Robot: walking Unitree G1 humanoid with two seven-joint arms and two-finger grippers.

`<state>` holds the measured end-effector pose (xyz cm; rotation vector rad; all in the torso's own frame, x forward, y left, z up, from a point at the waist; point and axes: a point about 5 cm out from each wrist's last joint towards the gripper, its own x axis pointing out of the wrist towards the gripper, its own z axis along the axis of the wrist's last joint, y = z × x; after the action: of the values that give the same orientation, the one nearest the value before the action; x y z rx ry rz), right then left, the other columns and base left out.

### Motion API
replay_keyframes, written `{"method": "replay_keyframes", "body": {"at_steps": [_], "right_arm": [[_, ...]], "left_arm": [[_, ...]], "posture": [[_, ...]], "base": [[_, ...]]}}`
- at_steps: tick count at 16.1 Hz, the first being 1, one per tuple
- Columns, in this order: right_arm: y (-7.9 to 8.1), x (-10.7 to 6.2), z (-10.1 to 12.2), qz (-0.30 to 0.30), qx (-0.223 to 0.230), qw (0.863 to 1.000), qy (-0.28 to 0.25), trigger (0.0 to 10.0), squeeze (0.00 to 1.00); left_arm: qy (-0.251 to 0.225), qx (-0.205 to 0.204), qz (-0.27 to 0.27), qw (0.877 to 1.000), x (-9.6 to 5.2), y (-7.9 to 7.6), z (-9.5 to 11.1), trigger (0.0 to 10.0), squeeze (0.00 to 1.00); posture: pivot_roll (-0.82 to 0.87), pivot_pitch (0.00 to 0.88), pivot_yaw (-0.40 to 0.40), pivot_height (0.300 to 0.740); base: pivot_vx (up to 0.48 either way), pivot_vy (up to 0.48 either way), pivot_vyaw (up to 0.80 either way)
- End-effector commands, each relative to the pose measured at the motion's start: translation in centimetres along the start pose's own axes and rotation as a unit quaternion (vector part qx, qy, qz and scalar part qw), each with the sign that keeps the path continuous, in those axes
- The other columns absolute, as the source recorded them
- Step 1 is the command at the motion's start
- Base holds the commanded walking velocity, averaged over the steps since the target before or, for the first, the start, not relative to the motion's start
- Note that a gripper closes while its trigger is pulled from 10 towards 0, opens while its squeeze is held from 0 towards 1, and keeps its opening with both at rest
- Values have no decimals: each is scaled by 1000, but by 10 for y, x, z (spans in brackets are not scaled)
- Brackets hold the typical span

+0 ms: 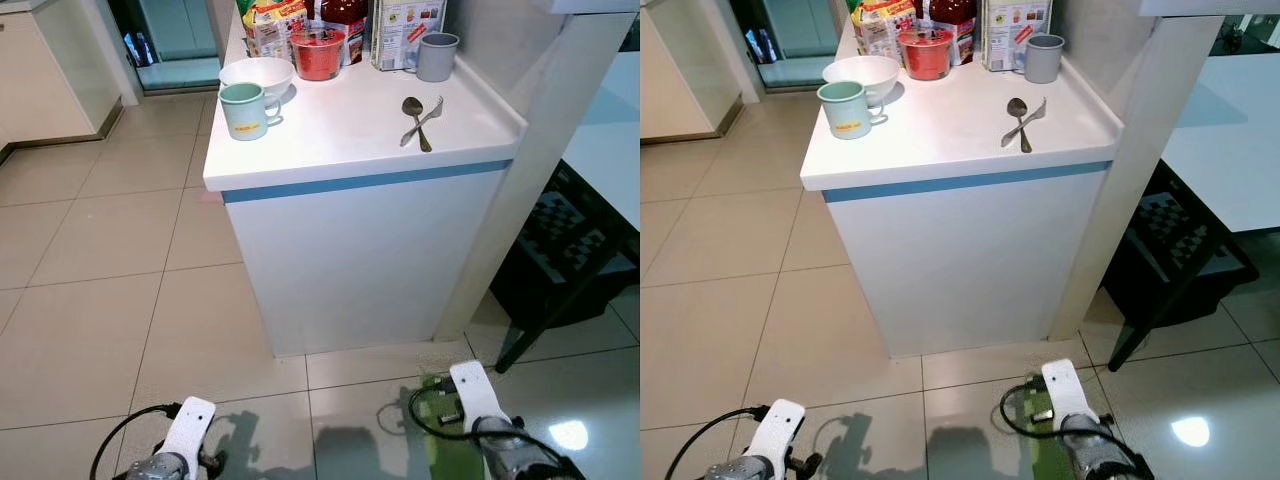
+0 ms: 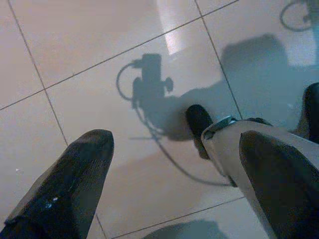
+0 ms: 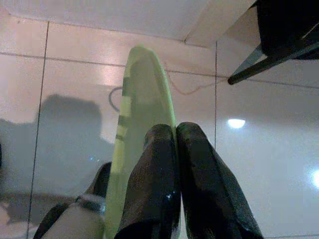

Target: Setting the table

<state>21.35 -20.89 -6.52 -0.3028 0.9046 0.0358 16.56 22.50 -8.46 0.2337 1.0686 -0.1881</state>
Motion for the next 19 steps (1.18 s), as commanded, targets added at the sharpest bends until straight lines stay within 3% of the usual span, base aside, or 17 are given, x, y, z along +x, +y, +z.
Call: {"method": "replay_keyframes", "body": {"at_steps": [1, 11, 19], "right_arm": [[-3, 1, 8, -2, -2, 1000, -6, 10000, 0], [-11, -1, -1, -6, 5, 1000, -1, 10000, 0], [-4, -1, -3, 1, -2, 1000, 0, 10000, 0]], "left_arm": [[-2, 0, 3, 1000, 0, 3, 3, 10000, 0], [-12, -3, -11, 1000, -1, 4, 5, 10000, 0], [-2, 7, -5, 1000, -1, 7, 3, 10000, 0]], "posture": [[3, 0, 52, 740], [-22, 0, 55, 740], [-13, 0, 52, 740]], "base": [[0, 0, 0], [0, 0, 0], [0, 0, 0]]}}
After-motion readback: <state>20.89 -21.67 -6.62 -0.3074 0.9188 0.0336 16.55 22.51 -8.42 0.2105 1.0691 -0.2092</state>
